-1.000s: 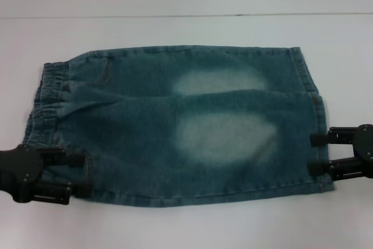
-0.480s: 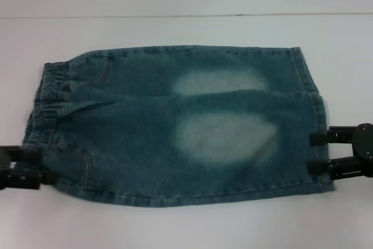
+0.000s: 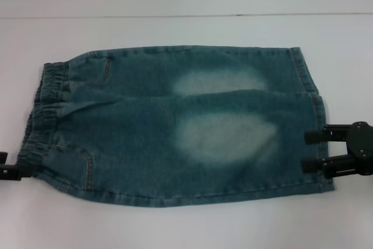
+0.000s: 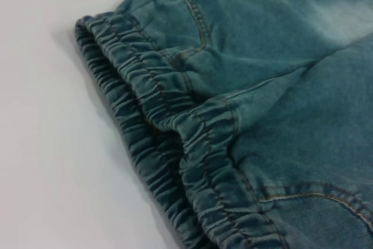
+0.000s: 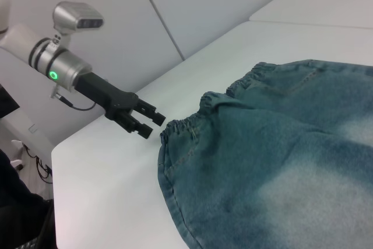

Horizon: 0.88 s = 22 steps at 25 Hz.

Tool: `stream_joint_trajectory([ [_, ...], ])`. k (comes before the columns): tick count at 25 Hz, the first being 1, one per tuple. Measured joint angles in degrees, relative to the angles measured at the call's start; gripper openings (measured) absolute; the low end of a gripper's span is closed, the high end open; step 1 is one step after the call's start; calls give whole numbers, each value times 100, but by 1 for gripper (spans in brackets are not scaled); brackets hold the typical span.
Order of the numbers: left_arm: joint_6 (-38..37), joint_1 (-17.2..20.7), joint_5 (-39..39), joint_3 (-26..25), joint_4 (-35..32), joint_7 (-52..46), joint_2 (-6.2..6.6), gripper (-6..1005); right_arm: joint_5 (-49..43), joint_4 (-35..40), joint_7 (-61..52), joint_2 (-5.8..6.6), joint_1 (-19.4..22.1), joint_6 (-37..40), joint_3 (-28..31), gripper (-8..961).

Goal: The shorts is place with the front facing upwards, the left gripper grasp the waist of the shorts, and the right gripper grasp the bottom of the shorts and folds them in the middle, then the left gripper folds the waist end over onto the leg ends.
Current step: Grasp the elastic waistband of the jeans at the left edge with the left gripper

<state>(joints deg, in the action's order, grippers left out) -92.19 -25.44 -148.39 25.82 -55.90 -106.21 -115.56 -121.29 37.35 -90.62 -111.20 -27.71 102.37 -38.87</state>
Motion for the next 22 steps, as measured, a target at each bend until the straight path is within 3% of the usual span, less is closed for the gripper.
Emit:
stream_joint_trajectory([
  [16, 260, -235, -356, 305, 392, -71, -24, 864, 0, -10, 60, -5, -15, -29, -15, 911],
  [22, 198, -260, -334, 329, 282, -123, -79, 642, 0, -18, 62, -6, -14, -34, -15, 910],
])
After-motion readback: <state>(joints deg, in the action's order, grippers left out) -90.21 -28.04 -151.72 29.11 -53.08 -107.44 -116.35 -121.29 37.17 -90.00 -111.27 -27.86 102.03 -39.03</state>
